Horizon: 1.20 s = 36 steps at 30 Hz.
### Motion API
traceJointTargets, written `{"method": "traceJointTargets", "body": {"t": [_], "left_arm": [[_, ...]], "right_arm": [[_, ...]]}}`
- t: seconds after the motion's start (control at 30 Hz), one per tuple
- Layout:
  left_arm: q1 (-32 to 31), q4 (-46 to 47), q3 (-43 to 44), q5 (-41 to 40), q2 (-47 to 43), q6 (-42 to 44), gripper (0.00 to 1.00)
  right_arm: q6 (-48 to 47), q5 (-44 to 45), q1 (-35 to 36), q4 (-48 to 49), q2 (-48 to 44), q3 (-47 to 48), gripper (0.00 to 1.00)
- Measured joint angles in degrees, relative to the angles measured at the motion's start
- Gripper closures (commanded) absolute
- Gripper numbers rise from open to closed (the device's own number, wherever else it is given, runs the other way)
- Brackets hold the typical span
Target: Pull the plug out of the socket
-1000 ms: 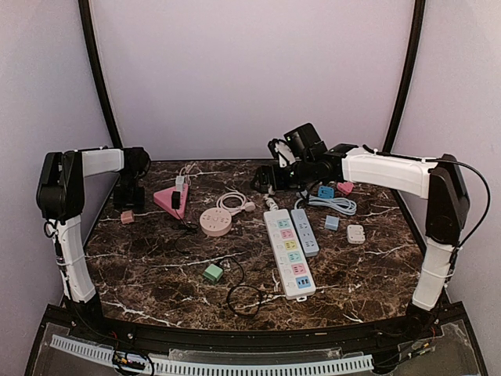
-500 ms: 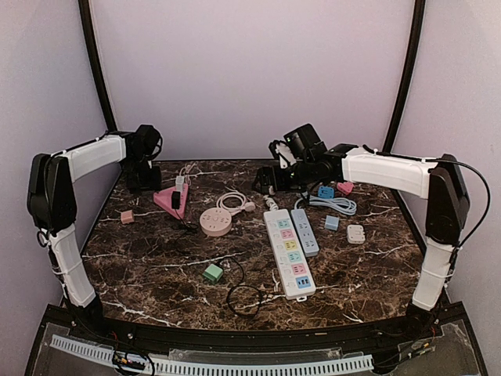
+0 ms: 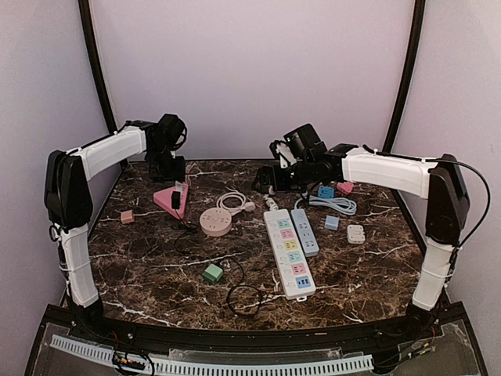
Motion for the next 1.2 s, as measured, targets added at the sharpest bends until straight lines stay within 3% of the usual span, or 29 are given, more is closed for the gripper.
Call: {"method": "traceJointTargets", "body": {"t": [0.47, 0.7, 0.93, 1.2], "left_arm": [[-1.6, -2.5, 1.6, -1.0, 8.6, 0.3, 0.53], [-1.8, -2.5, 1.6, -3.0, 9.9, 0.9, 0.67], [-1.8, -2.8, 1.8, -3.7, 10.4, 1.4, 0.87], [-1.8, -0.7, -2.0, -0.8, 7.4, 1.1, 0.95]], "right_arm": [[1.0, -1.4, 0.0, 0.2, 0.5, 0.0, 0.01], [1.7, -4.1, 0.0, 1.5, 2.1, 0.1, 0.01], [2.8, -7.9, 0.0, 3.1, 4.7, 1.7, 0.01], [5.1, -14.3, 0.0, 6.2, 8.8, 4.9, 0.01]]}}
